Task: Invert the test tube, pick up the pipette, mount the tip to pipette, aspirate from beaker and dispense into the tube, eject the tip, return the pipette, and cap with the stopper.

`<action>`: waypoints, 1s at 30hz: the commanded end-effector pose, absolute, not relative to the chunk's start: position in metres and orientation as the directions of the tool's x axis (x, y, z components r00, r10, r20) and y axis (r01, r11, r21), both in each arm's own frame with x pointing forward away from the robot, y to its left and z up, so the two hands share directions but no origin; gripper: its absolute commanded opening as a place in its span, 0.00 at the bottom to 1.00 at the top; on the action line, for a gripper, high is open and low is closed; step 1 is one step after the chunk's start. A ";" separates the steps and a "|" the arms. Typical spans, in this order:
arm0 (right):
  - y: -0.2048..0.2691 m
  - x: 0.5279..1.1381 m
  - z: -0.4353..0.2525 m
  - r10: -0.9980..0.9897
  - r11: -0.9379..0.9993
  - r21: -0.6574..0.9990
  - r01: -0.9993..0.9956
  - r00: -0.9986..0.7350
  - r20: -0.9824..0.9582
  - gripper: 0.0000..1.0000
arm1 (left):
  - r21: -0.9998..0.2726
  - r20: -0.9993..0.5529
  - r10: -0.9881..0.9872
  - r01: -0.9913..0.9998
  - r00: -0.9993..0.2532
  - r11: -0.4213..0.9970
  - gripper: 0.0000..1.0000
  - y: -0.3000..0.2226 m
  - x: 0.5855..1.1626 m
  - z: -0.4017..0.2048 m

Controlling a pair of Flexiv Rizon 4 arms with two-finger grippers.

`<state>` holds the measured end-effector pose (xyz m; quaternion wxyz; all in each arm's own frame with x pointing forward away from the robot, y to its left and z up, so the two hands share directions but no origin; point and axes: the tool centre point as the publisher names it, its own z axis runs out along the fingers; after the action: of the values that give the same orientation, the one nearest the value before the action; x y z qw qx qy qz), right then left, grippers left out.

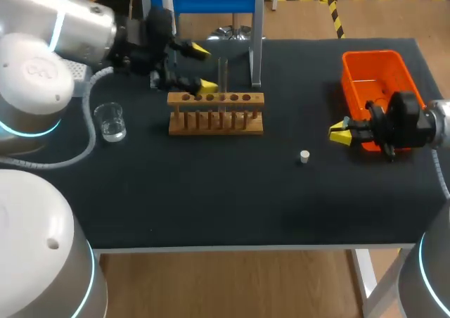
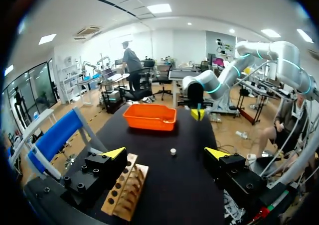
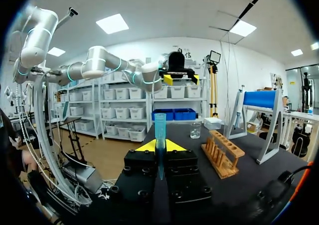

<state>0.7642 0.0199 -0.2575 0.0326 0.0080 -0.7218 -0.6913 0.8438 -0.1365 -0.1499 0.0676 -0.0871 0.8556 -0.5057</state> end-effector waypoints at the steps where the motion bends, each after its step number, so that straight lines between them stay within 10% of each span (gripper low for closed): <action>1: 0.019 0.764 -0.257 -0.057 0.046 0.998 0.033 -0.998 0.036 0.00 | -0.909 -0.059 -0.352 -0.096 -0.934 0.406 1.00 -0.091 0.852 -0.154; 30: 0.019 0.764 -0.257 -0.057 0.046 0.998 0.033 -0.998 0.036 0.00 | -0.934 -0.026 -0.873 -0.299 -0.487 0.195 1.00 -0.026 1.006 -0.160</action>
<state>0.7641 0.0198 -0.2574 0.0327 0.0081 -0.7220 -0.6911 0.9875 -0.0104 -0.1566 0.2562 -0.3656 0.7272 -0.5215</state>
